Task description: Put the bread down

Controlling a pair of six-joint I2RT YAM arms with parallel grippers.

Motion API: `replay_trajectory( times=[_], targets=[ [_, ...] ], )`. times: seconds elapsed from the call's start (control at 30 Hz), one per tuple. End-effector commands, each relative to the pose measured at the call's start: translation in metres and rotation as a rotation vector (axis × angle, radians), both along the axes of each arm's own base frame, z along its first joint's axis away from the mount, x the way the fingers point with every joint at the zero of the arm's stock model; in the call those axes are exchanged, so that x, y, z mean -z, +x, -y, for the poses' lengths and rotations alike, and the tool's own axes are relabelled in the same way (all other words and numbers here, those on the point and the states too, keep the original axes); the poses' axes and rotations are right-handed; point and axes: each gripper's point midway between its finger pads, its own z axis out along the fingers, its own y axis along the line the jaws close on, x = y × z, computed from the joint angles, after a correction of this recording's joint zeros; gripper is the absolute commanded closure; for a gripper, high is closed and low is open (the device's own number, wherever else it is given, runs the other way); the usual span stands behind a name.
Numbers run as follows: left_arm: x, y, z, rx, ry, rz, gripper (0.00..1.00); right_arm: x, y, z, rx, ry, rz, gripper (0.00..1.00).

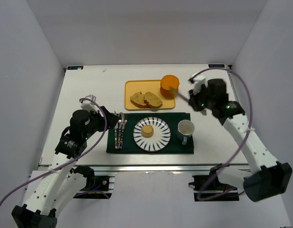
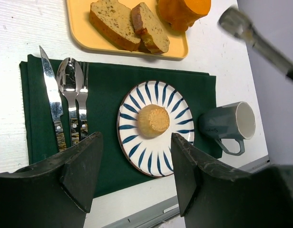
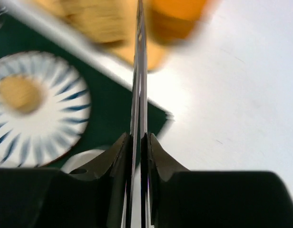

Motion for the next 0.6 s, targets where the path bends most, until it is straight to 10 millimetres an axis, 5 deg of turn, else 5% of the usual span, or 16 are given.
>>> replay_trajectory(
  times=[0.0, 0.23, 0.3, 0.37, 0.57],
  targets=[
    [-0.014, 0.002, 0.006, 0.028, -0.023, 0.036, 0.32, -0.021, 0.060, 0.072, 0.302, 0.113, 0.012, 0.79],
    [-0.011, 0.008, 0.011, 0.043, -0.029, 0.030, 0.32, 0.050, 0.095, 0.170, 0.571, 0.060, -0.080, 0.83],
    [-0.009, 0.009, 0.013, 0.049, -0.035, 0.029, 0.31, 0.090, 0.091, 0.181, 0.622, 0.028, -0.150, 0.82],
    [-0.005, 0.010, 0.015, 0.053, -0.040, 0.019, 0.32, 0.108, 0.092, 0.182, 0.627, 0.022, -0.170, 0.79],
    [0.000, 0.014, 0.019, 0.063, -0.050, 0.000, 0.32, 0.172, 0.075, 0.185, 0.616, -0.050, -0.301, 0.55]
  ],
)
